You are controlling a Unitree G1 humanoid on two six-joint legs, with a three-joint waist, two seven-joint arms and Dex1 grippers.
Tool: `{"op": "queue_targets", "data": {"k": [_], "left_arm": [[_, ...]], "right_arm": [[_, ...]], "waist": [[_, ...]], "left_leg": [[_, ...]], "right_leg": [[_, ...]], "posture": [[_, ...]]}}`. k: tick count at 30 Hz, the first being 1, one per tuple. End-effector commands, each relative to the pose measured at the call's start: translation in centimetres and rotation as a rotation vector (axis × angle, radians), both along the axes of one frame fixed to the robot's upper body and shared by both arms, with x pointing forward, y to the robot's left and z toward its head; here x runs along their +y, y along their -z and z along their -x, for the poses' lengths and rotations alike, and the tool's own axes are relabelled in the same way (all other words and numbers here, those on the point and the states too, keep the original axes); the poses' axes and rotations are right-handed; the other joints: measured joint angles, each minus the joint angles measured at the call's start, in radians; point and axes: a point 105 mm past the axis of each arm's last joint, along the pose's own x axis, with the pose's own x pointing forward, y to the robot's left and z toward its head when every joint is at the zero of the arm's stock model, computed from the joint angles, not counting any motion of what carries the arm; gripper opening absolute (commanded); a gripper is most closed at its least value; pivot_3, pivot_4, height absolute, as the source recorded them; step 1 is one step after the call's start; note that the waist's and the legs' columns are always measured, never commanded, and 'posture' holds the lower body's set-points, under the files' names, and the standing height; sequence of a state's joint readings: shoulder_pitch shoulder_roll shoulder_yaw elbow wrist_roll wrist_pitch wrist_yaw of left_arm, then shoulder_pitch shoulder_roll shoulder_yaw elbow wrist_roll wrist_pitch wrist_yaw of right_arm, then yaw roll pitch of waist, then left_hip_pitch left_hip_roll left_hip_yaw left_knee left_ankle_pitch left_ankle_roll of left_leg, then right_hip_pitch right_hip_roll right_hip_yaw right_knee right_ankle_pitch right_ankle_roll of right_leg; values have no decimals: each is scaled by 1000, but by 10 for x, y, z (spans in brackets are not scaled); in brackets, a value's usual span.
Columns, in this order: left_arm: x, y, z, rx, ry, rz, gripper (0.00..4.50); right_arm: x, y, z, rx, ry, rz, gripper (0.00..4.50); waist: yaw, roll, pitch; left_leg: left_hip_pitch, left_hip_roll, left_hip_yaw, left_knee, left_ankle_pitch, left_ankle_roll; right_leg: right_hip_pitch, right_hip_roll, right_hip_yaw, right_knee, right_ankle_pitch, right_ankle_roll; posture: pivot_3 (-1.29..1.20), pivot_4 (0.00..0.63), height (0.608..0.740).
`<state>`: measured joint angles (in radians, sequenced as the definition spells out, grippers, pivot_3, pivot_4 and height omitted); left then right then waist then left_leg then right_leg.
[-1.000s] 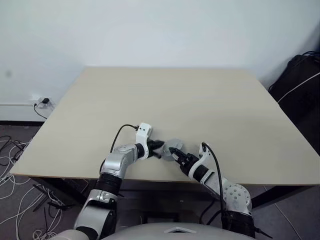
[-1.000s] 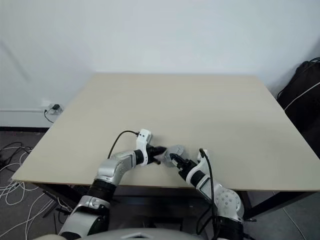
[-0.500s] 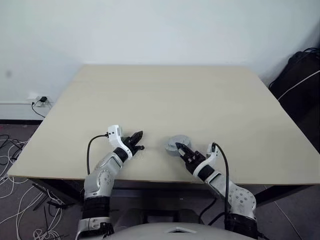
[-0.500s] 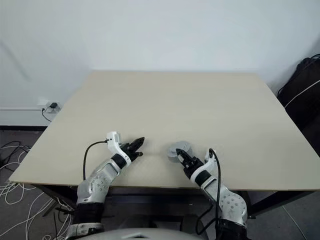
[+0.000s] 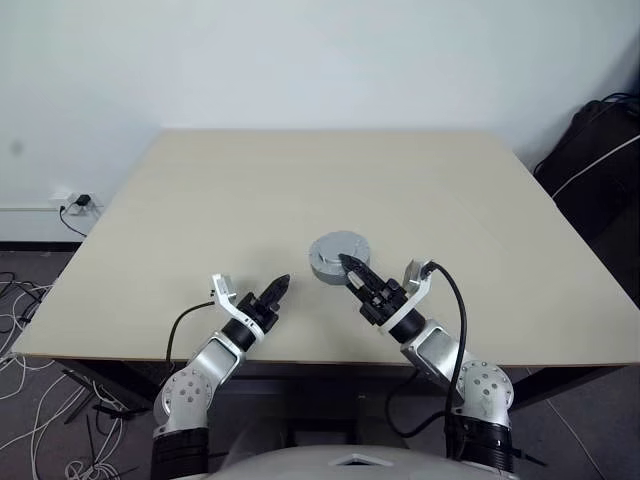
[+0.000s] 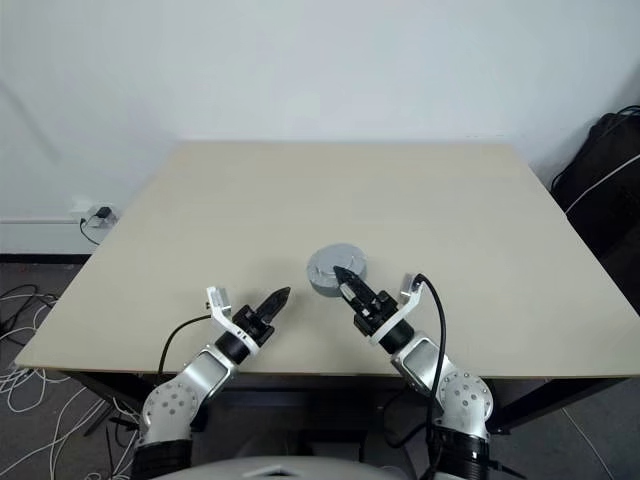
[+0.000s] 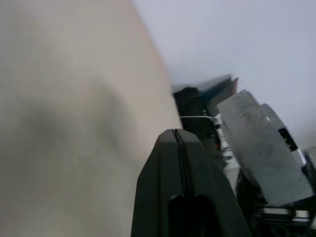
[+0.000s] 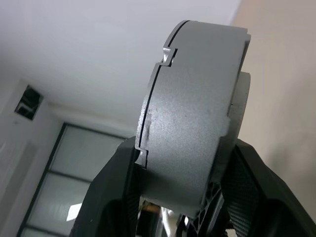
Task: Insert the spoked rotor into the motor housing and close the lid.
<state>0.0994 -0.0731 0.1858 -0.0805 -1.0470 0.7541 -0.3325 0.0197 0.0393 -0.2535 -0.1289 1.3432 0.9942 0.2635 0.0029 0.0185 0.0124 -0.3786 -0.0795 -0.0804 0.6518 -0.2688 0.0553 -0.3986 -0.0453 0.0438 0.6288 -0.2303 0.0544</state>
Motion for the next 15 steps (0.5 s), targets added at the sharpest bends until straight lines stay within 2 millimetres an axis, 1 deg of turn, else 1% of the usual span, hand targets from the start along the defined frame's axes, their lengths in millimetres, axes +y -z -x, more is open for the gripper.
{"op": "queue_targets", "data": {"k": [1,3,5,7,15], "left_arm": [[-24,-22,3,-34,8,180,0],[-26,-22,6,-23,22,214,357],[-28,-23,8,-14,37,246,862],[-29,-23,11,-1,48,273,1597],[-28,-30,18,0,64,392,4215]], "right_arm": [[7,-25,2,-101,-45,-44,1955],[6,-24,2,-98,-45,-41,1955],[6,-24,2,-96,-49,-37,1955],[8,-23,3,-90,-61,-31,1955],[7,-17,7,-69,-79,-11,1954]], "waist": [[-1,0,0],[0,0,0],[0,0,0],[0,-1,0],[0,0,0]], "left_leg": [[0,0,0,0,0,0],[0,0,0,0,0,0],[0,0,0,0,0,0],[0,0,0,0,0,0],[0,0,0,0,0,0]], "right_leg": [[0,0,0,0,0,0],[0,0,0,0,0,-1],[0,0,0,0,0,-1],[0,0,0,0,0,-1],[0,0,0,0,-1,-2]], "posture": [[0,0,740],[0,0,740],[0,0,740],[0,0,740],[0,0,740]]}}
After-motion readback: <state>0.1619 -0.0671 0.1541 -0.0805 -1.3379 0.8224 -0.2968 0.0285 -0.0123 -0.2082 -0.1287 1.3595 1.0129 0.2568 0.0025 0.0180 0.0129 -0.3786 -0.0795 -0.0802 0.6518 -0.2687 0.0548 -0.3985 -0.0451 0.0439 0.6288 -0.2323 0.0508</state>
